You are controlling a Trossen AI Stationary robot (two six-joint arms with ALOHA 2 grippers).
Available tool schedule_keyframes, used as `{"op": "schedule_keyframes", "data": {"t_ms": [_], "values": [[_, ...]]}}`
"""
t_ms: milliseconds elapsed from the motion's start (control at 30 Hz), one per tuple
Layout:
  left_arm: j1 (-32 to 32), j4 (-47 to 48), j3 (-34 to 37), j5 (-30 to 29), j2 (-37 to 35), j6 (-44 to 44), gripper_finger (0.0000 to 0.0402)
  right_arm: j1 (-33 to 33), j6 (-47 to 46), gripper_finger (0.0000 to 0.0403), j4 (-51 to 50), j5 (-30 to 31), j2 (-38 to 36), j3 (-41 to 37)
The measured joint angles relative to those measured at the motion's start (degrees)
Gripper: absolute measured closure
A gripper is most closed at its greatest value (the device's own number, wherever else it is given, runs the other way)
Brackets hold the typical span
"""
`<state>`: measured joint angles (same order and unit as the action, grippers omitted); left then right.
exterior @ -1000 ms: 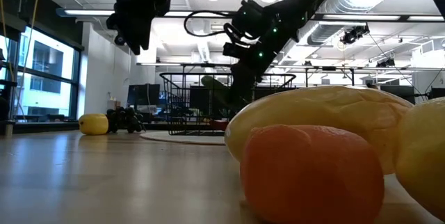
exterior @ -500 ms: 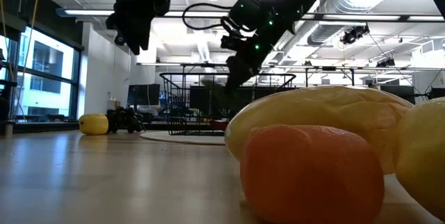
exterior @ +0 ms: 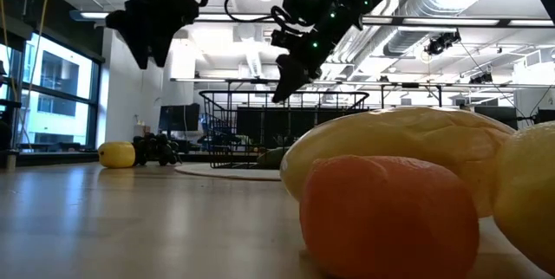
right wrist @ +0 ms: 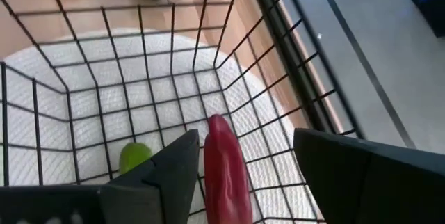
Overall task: Build produce basket
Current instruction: Put the top yellow lemon into the black wire basket
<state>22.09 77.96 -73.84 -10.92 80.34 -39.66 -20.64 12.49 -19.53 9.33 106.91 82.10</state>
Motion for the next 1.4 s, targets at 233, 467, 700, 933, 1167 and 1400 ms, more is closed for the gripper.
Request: {"op": "schedule_keyframes", "data": {"t_ms": [233, 467, 700, 933, 1167, 1400], "values": [[-1.06, 0.73, 0.5, -0.7, 0.0, -7.31, 0.0165, 0.0, 0.0, 0.0187, -5.54, 5.39, 0.0, 3.63], [-2.45, -0.74, 10.37, 0.74, -1.16, -14.49, 0.0165, -0.02, 0.0, 0.0187, -9.5, 5.94, -0.02, 7.04], [-1.8, -8.52, 20.65, 2.43, -4.67, -18.57, 0.0165, -0.02, 0.33, 0.0187, -9.9, 5.94, -0.04, 8.16], [0.87, -18.46, 27.21, 1.15, -5.75, -19.98, 0.0165, -0.02, -0.28, 0.0187, -10.03, 5.94, -0.04, 8.16], [3.46, -23.19, 31.71, -0.09, -5.55, -20.27, 0.0165, -0.02, -1.22, 0.0187, -10.27, 5.94, -0.04, 8.16], [6.04, -30.66, 35.97, -1.09, -5.55, -20.33, 0.0165, -0.02, -1.99, 0.0187, -10.25, 5.94, -0.04, 8.16]]}}
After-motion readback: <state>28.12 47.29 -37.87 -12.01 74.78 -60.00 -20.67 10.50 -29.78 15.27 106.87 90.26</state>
